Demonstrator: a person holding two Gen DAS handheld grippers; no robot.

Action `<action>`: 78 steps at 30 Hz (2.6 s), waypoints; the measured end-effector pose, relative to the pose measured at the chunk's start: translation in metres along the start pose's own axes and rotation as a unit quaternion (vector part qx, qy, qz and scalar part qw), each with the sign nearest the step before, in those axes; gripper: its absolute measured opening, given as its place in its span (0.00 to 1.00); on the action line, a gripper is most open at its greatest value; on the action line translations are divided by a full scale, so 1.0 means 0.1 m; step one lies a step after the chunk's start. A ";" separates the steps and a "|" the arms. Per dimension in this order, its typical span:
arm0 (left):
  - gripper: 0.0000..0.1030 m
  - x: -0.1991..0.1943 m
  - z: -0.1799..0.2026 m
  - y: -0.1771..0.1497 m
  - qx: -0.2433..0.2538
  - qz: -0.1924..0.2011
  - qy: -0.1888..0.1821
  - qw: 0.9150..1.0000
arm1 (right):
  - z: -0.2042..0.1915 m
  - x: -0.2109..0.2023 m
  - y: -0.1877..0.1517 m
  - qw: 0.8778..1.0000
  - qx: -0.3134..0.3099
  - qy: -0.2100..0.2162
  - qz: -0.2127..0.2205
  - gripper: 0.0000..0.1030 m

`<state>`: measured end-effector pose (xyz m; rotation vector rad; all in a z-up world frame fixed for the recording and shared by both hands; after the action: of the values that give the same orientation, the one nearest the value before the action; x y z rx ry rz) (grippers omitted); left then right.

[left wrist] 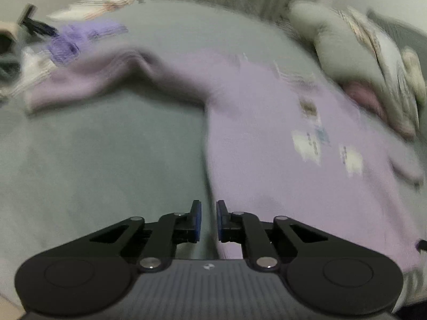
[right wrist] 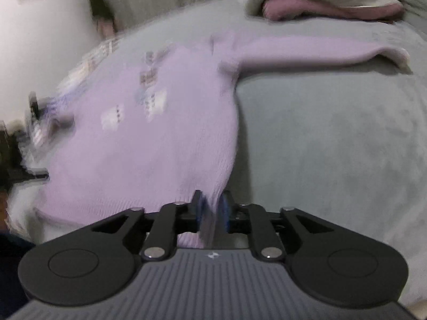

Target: Fold clothes

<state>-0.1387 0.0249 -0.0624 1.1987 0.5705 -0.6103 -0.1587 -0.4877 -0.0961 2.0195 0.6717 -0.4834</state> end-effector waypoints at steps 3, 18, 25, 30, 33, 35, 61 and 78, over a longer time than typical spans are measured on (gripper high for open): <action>0.13 0.05 -0.09 0.29 -0.046 0.016 -0.008 0.999 | 0.41 0.04 0.53 0.987 0.145 0.024 0.068 0.48; 0.34 0.97 -1.22 1.04 -0.275 0.098 0.040 0.956 | 2.24 0.86 1.40 0.920 0.327 -0.119 0.180 0.50; 0.35 1.21 -1.30 1.18 -0.281 0.106 0.049 0.953 | 2.03 1.03 1.90 0.944 0.208 -0.162 0.197 0.09; 0.35 1.06 -1.42 1.18 -0.324 0.134 0.048 0.935 | 1.82 0.68 2.20 0.932 0.164 -0.183 0.268 0.08; 0.35 0.96 -1.46 1.16 -0.333 0.155 0.060 0.928 | 1.92 0.72 2.14 0.928 0.176 -0.217 0.247 0.08; 0.34 0.89 -1.54 1.16 -0.347 0.168 0.064 0.921 | 2.03 0.71 2.07 0.921 0.207 -0.223 0.244 0.09; 0.61 0.62 -2.23 0.82 -0.451 0.119 0.040 0.883 | 1.08 0.71 1.94 0.942 0.164 -0.160 0.246 0.28; 0.05 -0.10 -2.35 0.85 -0.527 0.324 -0.020 0.785 | 0.73 0.78 1.90 0.956 0.121 -0.134 0.231 0.29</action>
<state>-0.1058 0.2728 -0.0602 0.2344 0.3211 0.3013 0.0162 -0.6111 -0.0539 2.1959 -0.0339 -0.5609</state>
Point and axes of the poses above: each gripper's, at about its wrist camera, not at the fingertips, and x roughly the way its jaws point, z to its right, y to its top, the point moved 4 cm from there along x, roughly the way its jaws point, and after that the axes turned 2 degrees about -y, right-handed, at the moved point
